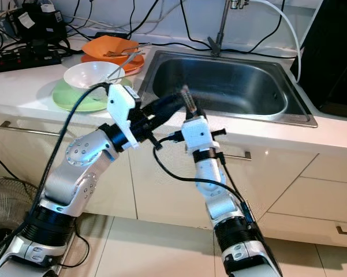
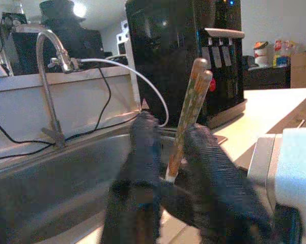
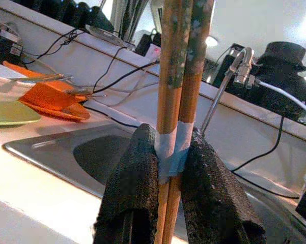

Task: Kitchen organization

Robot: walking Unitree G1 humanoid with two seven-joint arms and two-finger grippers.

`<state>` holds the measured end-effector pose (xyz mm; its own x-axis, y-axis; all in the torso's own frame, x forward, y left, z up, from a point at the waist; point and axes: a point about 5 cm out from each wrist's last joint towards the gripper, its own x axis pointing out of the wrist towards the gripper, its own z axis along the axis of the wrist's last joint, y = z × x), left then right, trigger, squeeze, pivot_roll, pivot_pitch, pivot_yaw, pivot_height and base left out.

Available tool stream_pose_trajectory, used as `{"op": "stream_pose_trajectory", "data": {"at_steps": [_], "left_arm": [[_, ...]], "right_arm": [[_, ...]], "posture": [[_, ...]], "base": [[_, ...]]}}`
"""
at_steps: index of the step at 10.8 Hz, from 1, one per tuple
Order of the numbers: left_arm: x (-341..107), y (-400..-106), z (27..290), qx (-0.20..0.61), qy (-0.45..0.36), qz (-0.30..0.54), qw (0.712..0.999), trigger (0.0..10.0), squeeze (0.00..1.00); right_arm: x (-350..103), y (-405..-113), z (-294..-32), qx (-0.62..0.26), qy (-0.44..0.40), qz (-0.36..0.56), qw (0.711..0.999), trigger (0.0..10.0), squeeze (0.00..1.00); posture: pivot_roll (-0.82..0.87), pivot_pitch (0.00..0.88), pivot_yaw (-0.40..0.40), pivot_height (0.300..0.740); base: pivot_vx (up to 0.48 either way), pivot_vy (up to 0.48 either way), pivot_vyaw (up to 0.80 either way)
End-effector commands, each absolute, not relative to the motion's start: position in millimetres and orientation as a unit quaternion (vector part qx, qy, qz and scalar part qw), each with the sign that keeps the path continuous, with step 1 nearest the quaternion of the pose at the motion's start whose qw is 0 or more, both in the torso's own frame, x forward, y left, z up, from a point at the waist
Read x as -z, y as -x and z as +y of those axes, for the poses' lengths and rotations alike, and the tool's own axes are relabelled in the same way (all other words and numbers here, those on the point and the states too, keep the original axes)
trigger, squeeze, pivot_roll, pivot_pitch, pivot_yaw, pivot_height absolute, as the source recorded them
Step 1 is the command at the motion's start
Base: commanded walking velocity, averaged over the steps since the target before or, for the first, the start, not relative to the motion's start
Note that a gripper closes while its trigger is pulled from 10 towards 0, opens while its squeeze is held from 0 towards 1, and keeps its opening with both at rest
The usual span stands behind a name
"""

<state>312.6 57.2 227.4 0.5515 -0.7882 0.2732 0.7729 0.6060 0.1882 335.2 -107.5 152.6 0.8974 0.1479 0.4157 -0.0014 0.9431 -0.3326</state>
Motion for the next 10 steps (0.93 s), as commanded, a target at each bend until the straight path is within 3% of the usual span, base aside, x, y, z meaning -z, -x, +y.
{"op": "stream_pose_trajectory", "data": {"at_steps": [1, 4, 5, 6, 7, 8, 9, 10], "left_arm": [[-228, -313, 58, 0.442, -0.024, -0.166, 0.881, 10.0, 1.0], [-235, -313, 64, 0.427, -0.004, -0.183, 0.885, 10.0, 1.0], [-238, -318, 74, 0.376, -0.005, -0.206, 0.904, 10.0, 1.0], [-236, -322, 86, 0.301, -0.013, -0.229, 0.926, 10.0, 0.0], [-229, -328, 101, 0.231, -0.022, -0.232, 0.944, 10.0, 0.0], [-225, -329, 107, 0.202, -0.022, -0.234, 0.951, 10.0, 0.0], [-212, -330, 114, 0.165, -0.04, -0.222, 0.96, 10.0, 0.0], [-203, -331, 116, 0.153, -0.035, -0.211, 0.965, 10.0, 0.0]], "right_arm": [[-155, -337, -111, -0.03, 0.16, -0.225, 0.961, 0.0, 0.0], [-156, -339, -117, -0.019, 0.161, -0.222, 0.961, 0.0, 0.0], [-157, -340, -121, -0.008, 0.149, -0.22, 0.964, 0.0, 0.0], [-160, -342, -126, 0.002, 0.131, -0.218, 0.967, 0.0, 0.0], [-164, -344, -130, 0.013, 0.111, -0.218, 0.97, 0.0, 0.0], [-165, -345, -132, 0.019, 0.097, -0.215, 0.972, 2.2, 0.0], [-165, -346, -135, 0.025, 0.076, -0.21, 0.974, 2.8, 0.0], [-166, -345, -137, 0.026, 0.066, -0.213, 0.975, 10.0, 0.0]], "posture": [[0.18, 0.0, -0.023, 0.74], [0.18, 0.0, -0.023, 0.74], [0.18, 0.0, -0.023, 0.74], [0.18, 0.0, -0.023, 0.74], [0.19, 0.0, -0.026, 0.74], [0.19, 0.0, -0.026, 0.74], [0.18, 0.0, -0.027, 0.74], [0.18, 0.0, -0.026, 0.74]], "base": [[0.0, 0.0, 0.0], [0.0, 0.0, 0.0], [0.0, 0.0, 0.0], [0.0, 0.0, 0.0], [0.0, 0.0, 0.0], [0.0, 0.0, 0.0], [0.0, 0.0, 0.0], [0.0, 0.0, 0.0]]}}
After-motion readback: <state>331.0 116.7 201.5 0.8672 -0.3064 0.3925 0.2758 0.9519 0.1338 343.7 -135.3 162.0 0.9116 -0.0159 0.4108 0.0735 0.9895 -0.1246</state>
